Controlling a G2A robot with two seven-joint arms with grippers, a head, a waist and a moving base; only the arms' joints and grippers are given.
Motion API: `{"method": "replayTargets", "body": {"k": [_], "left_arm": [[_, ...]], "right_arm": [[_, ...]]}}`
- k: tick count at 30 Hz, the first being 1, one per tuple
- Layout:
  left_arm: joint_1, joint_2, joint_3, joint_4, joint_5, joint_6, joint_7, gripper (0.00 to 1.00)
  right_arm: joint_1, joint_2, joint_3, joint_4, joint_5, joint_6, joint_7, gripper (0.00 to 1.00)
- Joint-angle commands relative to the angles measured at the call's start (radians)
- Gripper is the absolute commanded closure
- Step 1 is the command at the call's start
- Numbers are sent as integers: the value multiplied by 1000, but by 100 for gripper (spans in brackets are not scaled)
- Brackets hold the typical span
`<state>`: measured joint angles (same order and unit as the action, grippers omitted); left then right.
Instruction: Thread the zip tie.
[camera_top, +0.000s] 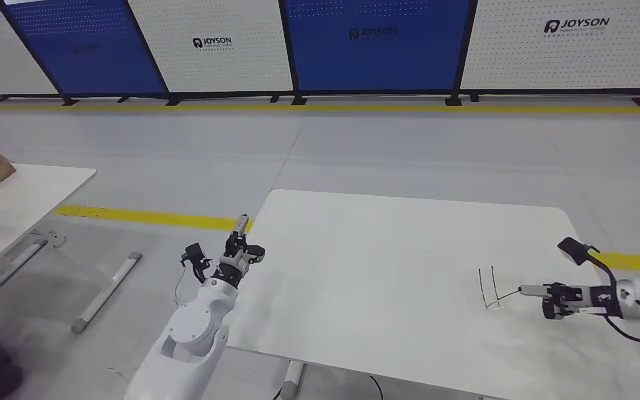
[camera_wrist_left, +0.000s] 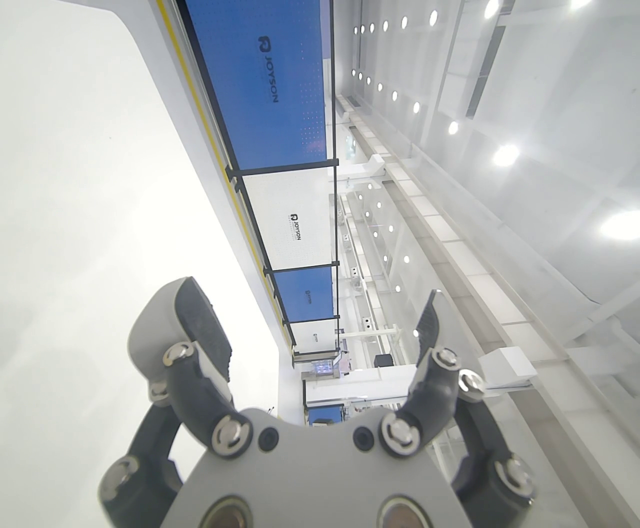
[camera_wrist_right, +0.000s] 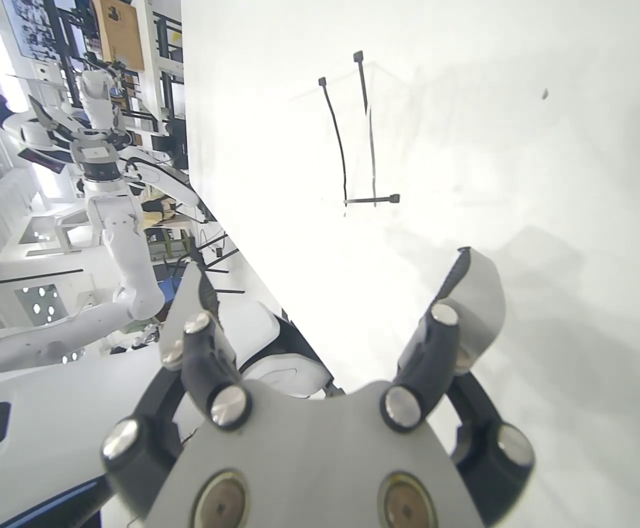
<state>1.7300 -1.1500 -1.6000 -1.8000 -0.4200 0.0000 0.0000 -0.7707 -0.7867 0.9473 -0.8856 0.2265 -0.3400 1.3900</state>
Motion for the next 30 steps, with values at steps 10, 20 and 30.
{"method": "replayTargets", "body": {"k": [10, 20, 30], "left_arm": [[0, 0, 0, 0, 0, 0, 0, 0], [0, 0, 0, 0, 0, 0, 0, 0], [0, 0, 0, 0, 0, 0, 0, 0]], "right_arm": [[45, -38, -22, 81, 84, 57, -40, 0], [156, -118, -139, 220, 4, 105, -56, 0], [174, -134, -153, 260, 1, 90, -63, 0]]}}
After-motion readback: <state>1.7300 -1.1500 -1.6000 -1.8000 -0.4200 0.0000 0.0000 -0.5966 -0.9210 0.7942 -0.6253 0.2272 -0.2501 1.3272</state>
